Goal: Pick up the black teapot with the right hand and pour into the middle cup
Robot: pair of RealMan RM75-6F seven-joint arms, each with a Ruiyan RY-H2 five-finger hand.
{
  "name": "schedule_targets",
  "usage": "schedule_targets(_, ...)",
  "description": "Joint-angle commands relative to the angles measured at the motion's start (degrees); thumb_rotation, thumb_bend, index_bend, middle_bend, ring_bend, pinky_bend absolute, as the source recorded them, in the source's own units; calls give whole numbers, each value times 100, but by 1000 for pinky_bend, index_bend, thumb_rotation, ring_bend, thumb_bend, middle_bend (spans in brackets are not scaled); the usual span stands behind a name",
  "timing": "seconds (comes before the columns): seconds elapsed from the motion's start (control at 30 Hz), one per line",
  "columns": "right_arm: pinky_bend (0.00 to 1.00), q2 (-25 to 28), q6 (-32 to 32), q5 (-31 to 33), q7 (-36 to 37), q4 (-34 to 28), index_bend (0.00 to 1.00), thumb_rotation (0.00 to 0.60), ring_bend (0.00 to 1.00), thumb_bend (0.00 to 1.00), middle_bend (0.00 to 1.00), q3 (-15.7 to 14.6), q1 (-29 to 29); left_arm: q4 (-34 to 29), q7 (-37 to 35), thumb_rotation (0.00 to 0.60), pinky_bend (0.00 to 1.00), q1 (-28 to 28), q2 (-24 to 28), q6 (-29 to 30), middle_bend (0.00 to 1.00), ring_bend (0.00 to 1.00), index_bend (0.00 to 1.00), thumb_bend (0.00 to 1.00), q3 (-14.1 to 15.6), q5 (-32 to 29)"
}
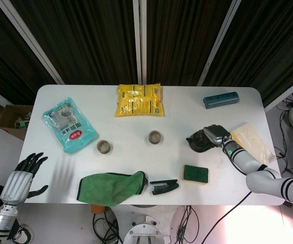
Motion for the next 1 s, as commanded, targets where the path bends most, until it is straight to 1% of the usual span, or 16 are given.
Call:
schedule_targets(0.03,190,20,-60,25,58,-7,525,336,529,139,532,7,11,2,0,600,216,-1,-1,1,88,73,168,130,-1,1)
schedule_targets(0.33,189,55,-216,3,307,6,603,338,587,145,598,85,24,3,2,600,216,-8,-3,-20,88,73,169,130,1,-8)
schedule_targets(0.87,195,164,-615,-118,903,-9,681,337,648,157,665,300,11,10,-19,600,216,-10,2,-13,88,73,170,129,1,-4)
schedule_targets(1.0,203,210,-688,-191,1021,-21,714,337,671,159,692,358,3,-4,-5,600,216,-15,9,-18,88,73,170,129,0,-2)
